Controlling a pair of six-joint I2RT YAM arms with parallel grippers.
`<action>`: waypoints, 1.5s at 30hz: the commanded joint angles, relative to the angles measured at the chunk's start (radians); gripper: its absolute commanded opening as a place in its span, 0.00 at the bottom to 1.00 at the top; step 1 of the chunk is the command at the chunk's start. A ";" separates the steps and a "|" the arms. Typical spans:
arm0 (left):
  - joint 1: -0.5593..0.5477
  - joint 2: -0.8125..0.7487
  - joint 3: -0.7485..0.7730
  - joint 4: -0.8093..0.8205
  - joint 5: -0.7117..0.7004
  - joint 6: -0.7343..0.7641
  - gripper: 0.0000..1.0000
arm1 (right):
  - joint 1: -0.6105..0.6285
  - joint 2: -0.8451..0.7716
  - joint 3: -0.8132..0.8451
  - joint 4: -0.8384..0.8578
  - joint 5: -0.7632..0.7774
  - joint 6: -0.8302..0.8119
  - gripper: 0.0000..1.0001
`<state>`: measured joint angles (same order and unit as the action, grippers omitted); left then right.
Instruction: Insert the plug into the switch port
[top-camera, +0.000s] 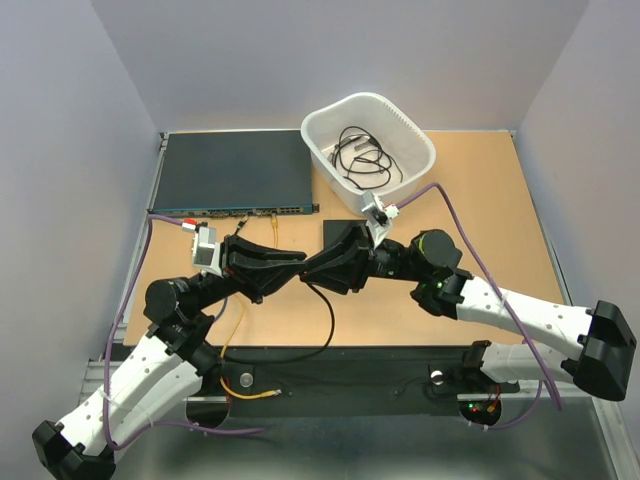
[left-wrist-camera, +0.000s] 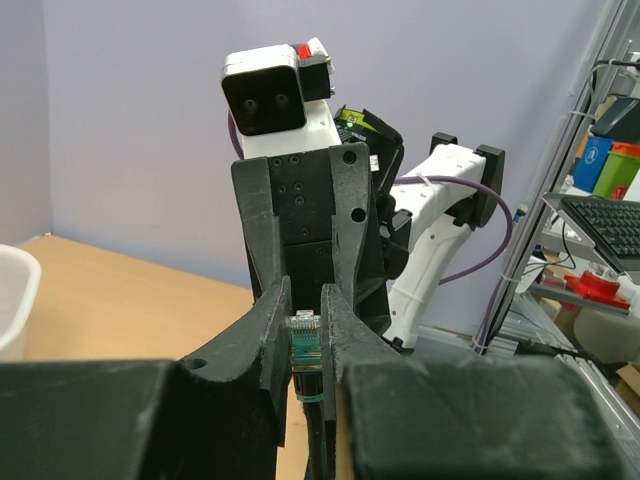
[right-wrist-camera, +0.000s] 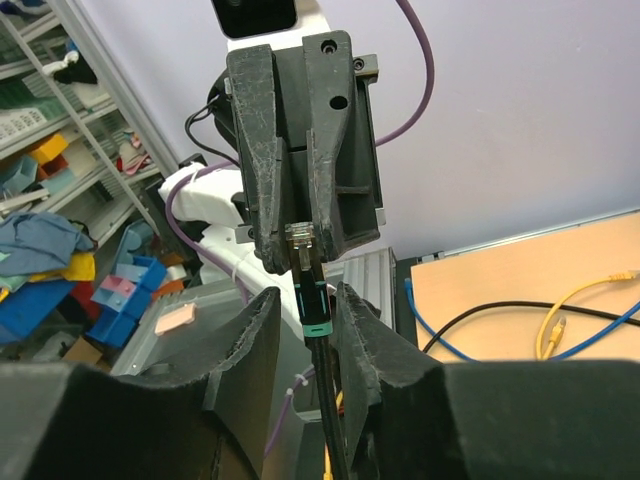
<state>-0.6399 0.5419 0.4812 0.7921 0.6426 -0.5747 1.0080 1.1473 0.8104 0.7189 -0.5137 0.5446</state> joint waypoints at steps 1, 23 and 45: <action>-0.003 -0.013 0.002 0.030 -0.003 0.016 0.00 | 0.001 0.000 0.032 0.070 -0.006 0.009 0.34; -0.004 -0.016 0.004 -0.001 -0.049 0.022 0.00 | 0.001 0.014 0.016 0.113 -0.003 0.037 0.08; -0.003 0.070 -0.004 -0.083 -0.193 0.029 0.80 | -0.008 -0.394 -0.224 -0.312 0.884 -0.014 0.00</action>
<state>-0.6460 0.6109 0.4812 0.6769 0.5148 -0.5575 1.0080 0.8341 0.5930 0.5770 -0.0250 0.5446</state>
